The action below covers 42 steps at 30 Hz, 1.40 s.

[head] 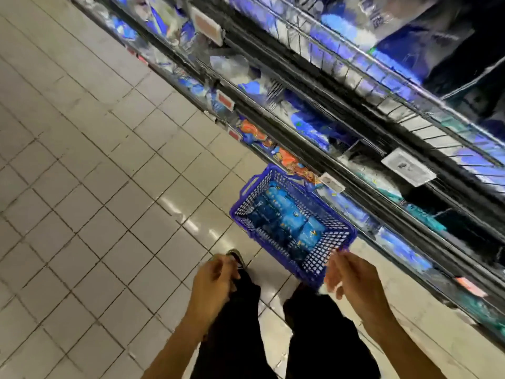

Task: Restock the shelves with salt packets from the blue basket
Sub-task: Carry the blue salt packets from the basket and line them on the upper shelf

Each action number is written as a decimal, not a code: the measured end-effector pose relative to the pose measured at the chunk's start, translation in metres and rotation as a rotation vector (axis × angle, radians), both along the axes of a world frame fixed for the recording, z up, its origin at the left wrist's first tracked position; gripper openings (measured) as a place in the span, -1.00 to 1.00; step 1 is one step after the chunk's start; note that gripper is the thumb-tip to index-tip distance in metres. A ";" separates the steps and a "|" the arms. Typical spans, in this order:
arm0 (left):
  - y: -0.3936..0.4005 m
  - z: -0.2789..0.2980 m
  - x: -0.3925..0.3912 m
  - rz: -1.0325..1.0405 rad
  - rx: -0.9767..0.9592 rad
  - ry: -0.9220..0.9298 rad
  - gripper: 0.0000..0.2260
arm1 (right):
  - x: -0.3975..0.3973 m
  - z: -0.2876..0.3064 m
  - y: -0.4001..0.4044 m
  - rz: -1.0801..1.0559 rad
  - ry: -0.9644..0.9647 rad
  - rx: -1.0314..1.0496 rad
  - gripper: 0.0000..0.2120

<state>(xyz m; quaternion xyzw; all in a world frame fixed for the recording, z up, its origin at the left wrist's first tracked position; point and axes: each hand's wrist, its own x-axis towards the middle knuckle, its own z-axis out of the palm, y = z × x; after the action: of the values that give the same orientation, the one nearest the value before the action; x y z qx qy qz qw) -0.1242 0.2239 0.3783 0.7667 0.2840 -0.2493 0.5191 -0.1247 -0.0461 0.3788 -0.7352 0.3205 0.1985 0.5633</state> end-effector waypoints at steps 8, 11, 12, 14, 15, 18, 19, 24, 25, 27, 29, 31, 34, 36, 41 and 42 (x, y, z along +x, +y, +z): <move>-0.040 -0.241 0.115 -0.483 0.139 0.074 -0.81 | 0.060 -0.246 0.040 -0.192 0.288 -0.011 -0.72; -0.062 -0.346 0.136 -0.689 0.252 0.092 -0.75 | 0.083 -0.354 0.048 -0.165 0.413 0.037 -0.78; -0.069 -0.380 0.143 -0.761 0.278 0.099 -0.72 | 0.088 -0.387 0.048 -0.126 0.437 0.032 -0.76; -0.081 -0.441 0.160 -0.850 0.322 0.119 -0.67 | 0.098 -0.448 0.050 -0.064 0.474 0.033 -0.72; -0.086 -0.467 0.167 -0.840 0.318 0.136 -0.64 | 0.101 -0.477 0.051 -0.033 0.490 0.026 -0.72; -0.098 -0.535 0.193 -0.803 0.409 0.063 -0.51 | 0.118 -0.552 0.058 0.076 0.487 -0.027 -0.59; -0.101 -0.554 0.201 -0.824 0.473 0.023 -0.49 | 0.127 -0.570 0.062 0.074 0.451 -0.064 -0.57; -0.120 -0.619 0.222 -0.901 0.782 -0.138 -0.53 | 0.177 -0.649 0.075 -0.109 0.398 -0.229 -0.48; -0.122 -0.626 0.222 -0.903 0.841 -0.156 -0.56 | 0.183 -0.660 0.075 -0.169 0.423 -0.236 -0.41; -0.126 -0.638 0.223 -0.928 0.907 -0.142 -0.54 | 0.188 -0.674 0.071 -0.272 0.422 -0.224 -0.29; -0.129 -0.646 0.224 -0.929 0.932 -0.129 -0.55 | 0.186 -0.682 0.066 -0.308 0.400 -0.149 -0.26; -0.132 -0.647 0.225 -0.920 0.933 -0.124 -0.54 | 0.179 -0.685 0.061 -0.398 0.371 -0.031 -0.37; -0.131 -0.647 0.229 -0.984 0.859 -0.051 -0.38 | 0.167 -0.676 0.055 -0.646 0.347 0.262 -0.59; -0.128 -0.648 0.232 -0.963 0.695 0.024 -0.34 | 0.158 -0.669 0.049 -0.676 0.375 0.394 -0.48; -0.130 -0.650 0.217 -0.745 0.484 0.169 -0.12 | 0.137 -0.662 0.033 -0.610 0.360 0.380 -0.62; -0.131 -0.653 0.210 -0.717 0.456 0.186 -0.12 | 0.132 -0.664 0.027 -0.593 0.359 0.359 -0.60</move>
<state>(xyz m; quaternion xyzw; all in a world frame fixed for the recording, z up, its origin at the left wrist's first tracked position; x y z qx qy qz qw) 0.0863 0.0927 -0.2744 0.8862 0.0931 -0.4127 0.1890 0.0072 -0.0186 -0.2849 -0.4540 0.5727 0.2056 0.6509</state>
